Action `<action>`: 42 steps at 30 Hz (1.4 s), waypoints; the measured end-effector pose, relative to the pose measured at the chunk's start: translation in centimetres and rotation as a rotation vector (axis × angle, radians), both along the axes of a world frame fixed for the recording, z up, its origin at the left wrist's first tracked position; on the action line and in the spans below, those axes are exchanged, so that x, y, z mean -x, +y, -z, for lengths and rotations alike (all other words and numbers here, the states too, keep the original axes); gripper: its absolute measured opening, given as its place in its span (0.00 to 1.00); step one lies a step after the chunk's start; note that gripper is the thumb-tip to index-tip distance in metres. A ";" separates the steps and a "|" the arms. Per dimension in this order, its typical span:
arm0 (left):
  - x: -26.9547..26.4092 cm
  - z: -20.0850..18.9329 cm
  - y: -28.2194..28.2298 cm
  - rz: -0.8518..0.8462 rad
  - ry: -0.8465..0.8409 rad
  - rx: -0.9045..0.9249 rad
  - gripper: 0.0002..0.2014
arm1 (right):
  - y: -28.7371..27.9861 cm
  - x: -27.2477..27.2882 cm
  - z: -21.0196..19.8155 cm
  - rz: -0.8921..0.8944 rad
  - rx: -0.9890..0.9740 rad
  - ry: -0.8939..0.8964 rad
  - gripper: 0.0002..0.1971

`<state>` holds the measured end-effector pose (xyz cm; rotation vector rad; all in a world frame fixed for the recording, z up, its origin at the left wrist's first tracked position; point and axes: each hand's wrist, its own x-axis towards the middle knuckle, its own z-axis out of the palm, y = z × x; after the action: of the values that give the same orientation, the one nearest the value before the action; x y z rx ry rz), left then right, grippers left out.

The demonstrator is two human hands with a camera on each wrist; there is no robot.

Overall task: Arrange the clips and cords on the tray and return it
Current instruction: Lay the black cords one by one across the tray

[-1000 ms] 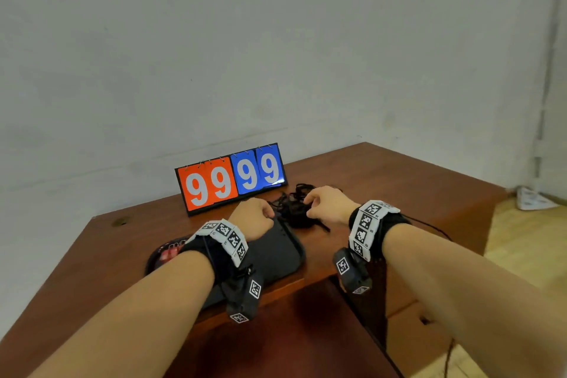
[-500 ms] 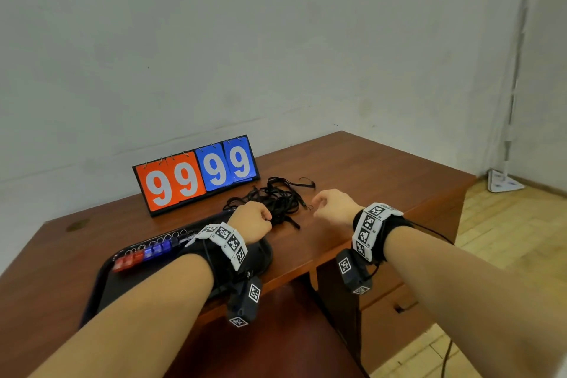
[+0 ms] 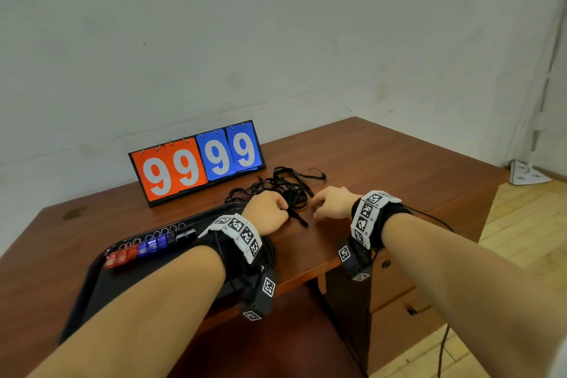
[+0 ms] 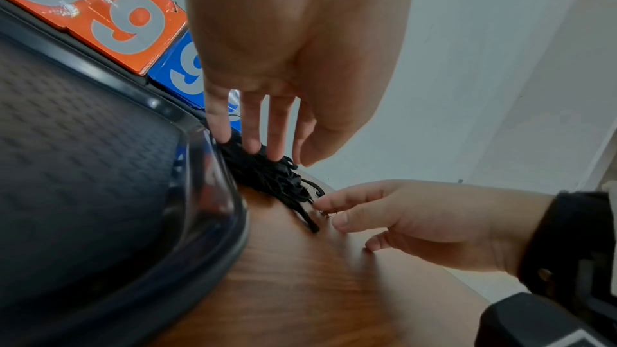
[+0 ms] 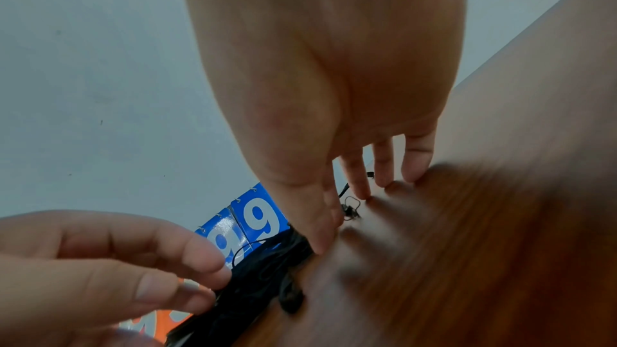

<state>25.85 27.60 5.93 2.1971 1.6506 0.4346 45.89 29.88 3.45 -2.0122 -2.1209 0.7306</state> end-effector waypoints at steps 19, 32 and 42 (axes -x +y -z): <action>-4.5 -0.4 -1.6 0.095 -0.157 -0.041 0.19 | -5.3 -2.1 -4.4 0.127 -0.125 0.740 0.06; -7.5 -3.3 -2.5 0.076 -0.520 0.032 0.13 | -7.3 -4.3 -6.2 0.203 -0.203 0.903 0.10; -4.6 -8.2 -2.7 -0.047 -0.974 0.137 0.13 | -5.8 0.5 -7.3 -0.036 -0.380 0.849 0.24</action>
<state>30.40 24.87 14.13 1.4358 1.1193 1.1336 45.44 24.08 10.79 -1.1619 -1.6165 0.8887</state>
